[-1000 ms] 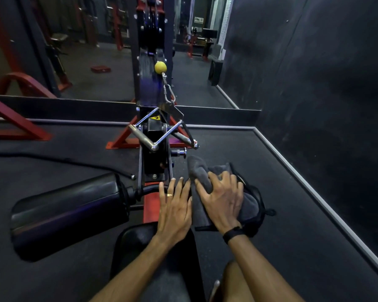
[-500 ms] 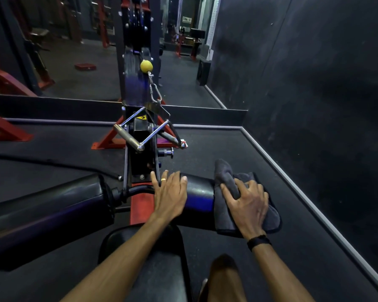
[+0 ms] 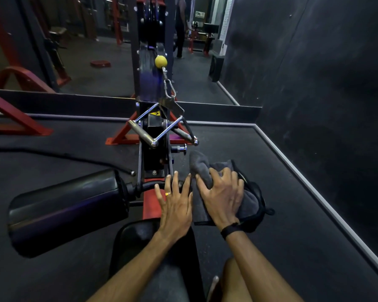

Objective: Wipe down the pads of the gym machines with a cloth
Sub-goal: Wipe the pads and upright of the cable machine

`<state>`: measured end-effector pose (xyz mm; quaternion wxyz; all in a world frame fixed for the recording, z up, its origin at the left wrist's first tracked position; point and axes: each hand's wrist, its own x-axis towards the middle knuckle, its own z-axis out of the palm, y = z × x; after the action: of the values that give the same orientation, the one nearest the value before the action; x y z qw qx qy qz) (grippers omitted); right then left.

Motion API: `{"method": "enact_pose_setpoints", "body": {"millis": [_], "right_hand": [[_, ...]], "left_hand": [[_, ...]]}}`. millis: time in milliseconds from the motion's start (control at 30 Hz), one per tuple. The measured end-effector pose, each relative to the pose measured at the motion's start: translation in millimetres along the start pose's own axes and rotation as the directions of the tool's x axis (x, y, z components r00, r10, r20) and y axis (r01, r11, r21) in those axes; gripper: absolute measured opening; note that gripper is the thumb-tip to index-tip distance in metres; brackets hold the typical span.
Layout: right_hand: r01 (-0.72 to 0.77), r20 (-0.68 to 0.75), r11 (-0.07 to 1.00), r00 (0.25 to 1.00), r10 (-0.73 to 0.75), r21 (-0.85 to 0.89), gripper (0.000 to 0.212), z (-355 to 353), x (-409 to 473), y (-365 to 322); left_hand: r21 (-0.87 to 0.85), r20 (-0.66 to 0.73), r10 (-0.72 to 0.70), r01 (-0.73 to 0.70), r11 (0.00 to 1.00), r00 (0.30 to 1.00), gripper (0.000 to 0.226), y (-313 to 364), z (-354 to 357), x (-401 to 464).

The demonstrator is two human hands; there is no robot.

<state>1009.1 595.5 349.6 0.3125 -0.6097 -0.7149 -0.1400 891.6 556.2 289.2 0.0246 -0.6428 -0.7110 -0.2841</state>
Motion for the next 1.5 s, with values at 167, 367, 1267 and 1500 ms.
{"method": "enact_pose_setpoints", "body": {"millis": [167, 367, 1267, 1500], "right_hand": [[0.043, -0.003, 0.998, 0.999, -0.043, 0.045, 0.034, -5.5, 3.5, 29.0], [-0.106, -0.001, 0.994, 0.994, 0.106, 0.011, 0.031, -15.7, 1.0, 85.8], [-0.074, -0.032, 0.997, 0.997, 0.075, 0.019, 0.033, -13.6, -0.3, 73.0], [-0.171, -0.052, 0.985, 0.984, 0.171, 0.016, 0.041, -22.2, -6.2, 95.1]], "left_hand": [[0.03, 0.015, 0.011, -0.011, 0.999, 1.0, 0.056, -5.4, -8.9, 15.2], [-0.078, 0.123, -0.153, 0.164, 0.983, 0.981, 0.078, 16.7, -21.4, 57.4], [-0.099, 0.099, -0.14, 0.149, 0.984, 0.985, 0.089, 7.6, -21.4, 42.4], [-0.068, 0.21, -0.169, 0.187, 0.98, 0.963, 0.07, 21.7, -16.1, 54.5]]}}
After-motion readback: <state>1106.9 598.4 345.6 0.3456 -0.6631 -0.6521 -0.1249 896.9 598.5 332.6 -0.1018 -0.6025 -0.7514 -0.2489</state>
